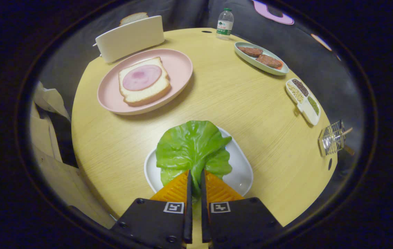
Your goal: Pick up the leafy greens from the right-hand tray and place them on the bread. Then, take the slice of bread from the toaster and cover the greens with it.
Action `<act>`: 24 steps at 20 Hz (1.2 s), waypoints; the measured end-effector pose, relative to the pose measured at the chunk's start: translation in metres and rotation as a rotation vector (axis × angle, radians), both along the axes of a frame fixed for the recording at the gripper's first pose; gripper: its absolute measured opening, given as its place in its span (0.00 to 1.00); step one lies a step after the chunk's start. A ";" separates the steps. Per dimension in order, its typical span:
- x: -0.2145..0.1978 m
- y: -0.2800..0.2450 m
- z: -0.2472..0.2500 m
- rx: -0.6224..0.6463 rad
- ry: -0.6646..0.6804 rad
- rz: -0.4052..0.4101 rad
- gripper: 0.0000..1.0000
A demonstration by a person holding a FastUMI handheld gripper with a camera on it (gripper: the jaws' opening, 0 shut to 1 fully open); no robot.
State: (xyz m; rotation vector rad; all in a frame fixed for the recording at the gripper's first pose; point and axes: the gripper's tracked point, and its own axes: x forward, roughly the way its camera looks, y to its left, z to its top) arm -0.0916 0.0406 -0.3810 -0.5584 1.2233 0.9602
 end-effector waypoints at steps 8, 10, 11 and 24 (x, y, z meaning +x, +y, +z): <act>0.009 0.009 0.026 0.015 -0.054 -0.059 0.04; 0.012 0.015 0.039 0.030 -0.065 -0.069 0.04; 0.013 0.018 0.045 0.036 -0.073 -0.071 0.04; 0.014 0.083 0.094 0.087 -0.118 -0.041 0.03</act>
